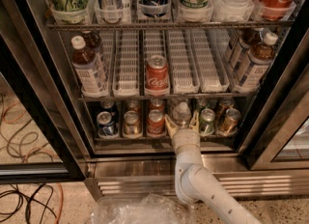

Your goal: Pick water bottle from bottom shelf of fridge

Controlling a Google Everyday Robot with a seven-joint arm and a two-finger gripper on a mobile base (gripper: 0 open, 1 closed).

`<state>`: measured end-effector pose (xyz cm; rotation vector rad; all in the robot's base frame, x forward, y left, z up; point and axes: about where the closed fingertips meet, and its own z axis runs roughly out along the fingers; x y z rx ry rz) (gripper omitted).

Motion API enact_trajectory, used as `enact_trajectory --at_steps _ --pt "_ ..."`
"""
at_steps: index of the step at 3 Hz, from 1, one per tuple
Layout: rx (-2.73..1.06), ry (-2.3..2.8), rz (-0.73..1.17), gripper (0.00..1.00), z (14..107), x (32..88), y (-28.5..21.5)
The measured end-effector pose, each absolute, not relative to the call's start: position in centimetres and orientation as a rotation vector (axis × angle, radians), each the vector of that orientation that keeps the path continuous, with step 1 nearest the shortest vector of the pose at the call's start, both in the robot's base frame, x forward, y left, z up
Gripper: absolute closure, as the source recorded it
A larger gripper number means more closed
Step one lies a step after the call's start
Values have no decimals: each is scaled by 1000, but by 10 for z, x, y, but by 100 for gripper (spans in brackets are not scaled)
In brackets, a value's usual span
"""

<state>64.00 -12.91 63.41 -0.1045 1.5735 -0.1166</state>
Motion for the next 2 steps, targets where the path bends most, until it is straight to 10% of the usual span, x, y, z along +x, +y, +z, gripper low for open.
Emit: enact_trajectory --at_steps 2 --pt "-100 1603 -117 42 625 649 -126"
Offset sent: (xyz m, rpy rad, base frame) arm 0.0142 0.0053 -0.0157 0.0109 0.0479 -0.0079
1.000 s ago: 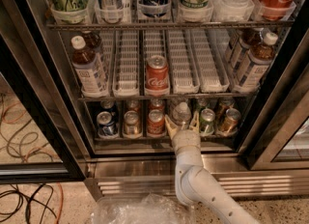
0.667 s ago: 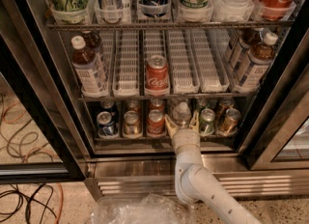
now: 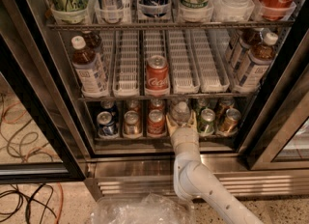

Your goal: Pick water bottle from bottom shelf of fridge

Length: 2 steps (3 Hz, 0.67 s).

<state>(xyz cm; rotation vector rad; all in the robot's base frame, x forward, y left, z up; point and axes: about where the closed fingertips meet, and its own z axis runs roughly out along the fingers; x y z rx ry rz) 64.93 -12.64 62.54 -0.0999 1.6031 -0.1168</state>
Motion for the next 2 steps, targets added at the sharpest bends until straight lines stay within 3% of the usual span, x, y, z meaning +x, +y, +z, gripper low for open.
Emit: enact_trajectory --at_steps 2 --pt "-100 1603 -117 88 625 649 -126"
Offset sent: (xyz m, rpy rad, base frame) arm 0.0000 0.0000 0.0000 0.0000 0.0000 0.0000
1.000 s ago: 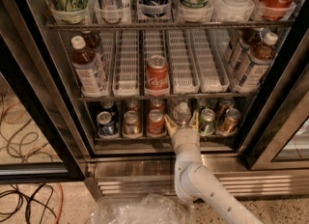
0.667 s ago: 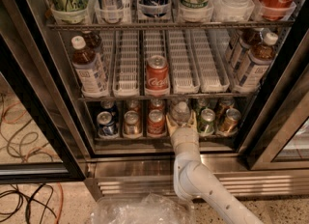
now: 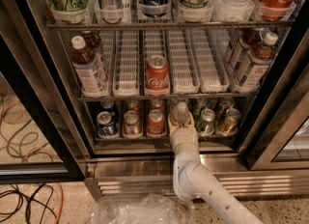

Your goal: Pick water bottle from bottom shelf of fridge

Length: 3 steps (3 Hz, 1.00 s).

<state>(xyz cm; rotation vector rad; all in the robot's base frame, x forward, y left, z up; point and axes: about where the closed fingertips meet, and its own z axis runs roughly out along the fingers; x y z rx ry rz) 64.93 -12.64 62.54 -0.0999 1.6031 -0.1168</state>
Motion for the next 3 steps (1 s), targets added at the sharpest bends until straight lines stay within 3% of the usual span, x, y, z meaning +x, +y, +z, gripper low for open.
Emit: enact_trajectory --at_steps 1,3 --pt "-100 1603 -117 100 625 649 -126" --pt "-154 1540 -105 100 645 642 -125"
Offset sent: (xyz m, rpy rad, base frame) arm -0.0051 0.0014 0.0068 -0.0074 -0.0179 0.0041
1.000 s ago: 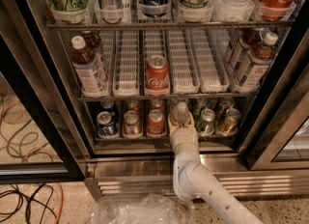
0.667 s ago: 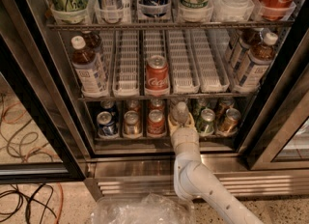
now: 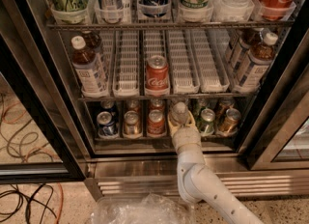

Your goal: Pick water bottle from bottom shelf of fridge

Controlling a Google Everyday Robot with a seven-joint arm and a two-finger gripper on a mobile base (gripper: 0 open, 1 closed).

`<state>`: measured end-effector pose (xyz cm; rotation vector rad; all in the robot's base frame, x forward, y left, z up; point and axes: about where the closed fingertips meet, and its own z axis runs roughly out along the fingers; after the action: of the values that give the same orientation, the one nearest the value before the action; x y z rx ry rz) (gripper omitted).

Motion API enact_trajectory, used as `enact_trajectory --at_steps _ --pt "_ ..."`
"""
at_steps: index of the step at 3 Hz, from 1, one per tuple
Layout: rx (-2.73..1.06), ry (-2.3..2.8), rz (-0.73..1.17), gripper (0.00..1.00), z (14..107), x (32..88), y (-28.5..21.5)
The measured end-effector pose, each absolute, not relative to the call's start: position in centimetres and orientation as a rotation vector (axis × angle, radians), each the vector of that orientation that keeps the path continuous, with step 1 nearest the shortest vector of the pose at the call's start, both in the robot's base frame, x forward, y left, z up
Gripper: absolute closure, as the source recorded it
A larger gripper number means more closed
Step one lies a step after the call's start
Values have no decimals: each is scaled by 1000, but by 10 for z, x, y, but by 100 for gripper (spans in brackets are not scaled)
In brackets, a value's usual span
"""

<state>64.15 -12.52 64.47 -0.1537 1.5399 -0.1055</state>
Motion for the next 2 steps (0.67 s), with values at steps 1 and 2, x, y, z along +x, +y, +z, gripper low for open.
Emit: enact_trajectory --at_steps 1,2 --pt "-206 1494 -147 100 645 629 -129" --pt "-232 1490 -171 100 636 618 -131"
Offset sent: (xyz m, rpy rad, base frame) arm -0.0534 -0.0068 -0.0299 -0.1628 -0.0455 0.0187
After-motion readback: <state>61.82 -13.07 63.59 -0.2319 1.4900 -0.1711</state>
